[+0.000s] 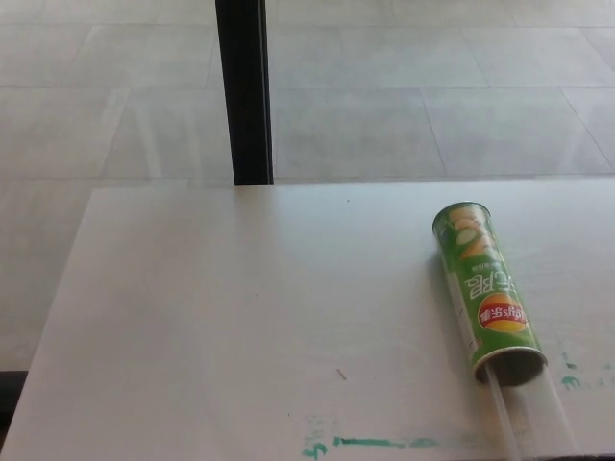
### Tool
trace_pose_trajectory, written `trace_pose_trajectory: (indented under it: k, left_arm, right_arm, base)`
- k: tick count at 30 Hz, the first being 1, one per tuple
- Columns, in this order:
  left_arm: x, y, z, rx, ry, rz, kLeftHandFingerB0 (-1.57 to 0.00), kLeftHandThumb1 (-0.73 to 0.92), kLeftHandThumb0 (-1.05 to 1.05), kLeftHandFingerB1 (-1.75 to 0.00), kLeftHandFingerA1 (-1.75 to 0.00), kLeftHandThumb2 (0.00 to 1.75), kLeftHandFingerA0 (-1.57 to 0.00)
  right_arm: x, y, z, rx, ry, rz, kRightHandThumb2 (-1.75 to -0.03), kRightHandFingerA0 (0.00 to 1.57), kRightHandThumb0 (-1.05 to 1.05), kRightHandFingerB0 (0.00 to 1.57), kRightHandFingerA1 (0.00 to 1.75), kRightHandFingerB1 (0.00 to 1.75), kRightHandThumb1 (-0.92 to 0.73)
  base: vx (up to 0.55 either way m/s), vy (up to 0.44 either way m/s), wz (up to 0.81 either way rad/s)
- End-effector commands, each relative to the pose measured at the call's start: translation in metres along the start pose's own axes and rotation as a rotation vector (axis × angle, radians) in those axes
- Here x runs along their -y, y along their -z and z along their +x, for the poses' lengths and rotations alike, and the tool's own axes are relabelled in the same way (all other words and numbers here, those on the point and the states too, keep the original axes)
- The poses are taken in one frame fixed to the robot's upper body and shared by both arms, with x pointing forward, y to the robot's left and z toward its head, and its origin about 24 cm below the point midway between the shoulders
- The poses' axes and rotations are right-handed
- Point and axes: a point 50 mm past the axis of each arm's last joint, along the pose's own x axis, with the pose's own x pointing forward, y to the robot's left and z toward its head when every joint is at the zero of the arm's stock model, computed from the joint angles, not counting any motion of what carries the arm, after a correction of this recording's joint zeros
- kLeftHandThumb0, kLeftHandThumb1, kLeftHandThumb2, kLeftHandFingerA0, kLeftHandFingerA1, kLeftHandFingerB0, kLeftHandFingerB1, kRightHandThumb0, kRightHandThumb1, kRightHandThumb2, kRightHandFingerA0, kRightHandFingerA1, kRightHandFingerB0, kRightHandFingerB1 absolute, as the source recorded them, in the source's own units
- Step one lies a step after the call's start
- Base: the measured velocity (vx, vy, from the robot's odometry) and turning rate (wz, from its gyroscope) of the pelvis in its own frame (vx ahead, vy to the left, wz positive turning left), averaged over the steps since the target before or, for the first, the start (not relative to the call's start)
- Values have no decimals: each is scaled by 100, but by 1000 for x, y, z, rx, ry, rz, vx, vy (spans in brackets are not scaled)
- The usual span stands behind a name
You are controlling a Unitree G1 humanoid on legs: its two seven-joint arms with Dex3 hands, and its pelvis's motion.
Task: Use the right hand as a fist to push the chips tray inside its container kept in the middle of the desk
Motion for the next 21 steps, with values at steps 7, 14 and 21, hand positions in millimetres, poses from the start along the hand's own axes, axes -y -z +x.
trace_pose_trajectory:
  k: [7, 14, 21]
  left_arm:
    - [-7, -4, -2, 0, -6, 35, -30, 63, -21, -75, -83, 136, -43]
    - [-7, -5, -2, 6, -11, 13, -31, 61, -20, -76, -85, 135, -45]
    - [-7, -5, -2, -1, -16, 27, -26, 28, -32, -86, -101, 170, -39]
  right_arm:
    - [2, -6, -4, 58, -109, -135, -62, 76, -49, 56, 61, 46, -76]
    - [-11, 13, 9, 1, -164, -339, -63, 86, -55, 61, 64, 45, -77]
    - [-19, 32, 15, -67, -236, -448, -63, 88, -56, 61, 62, 45, -77]
  base:
    - [0, 0, 0]
    - [0, 0, 0]
    - [0, 0, 0]
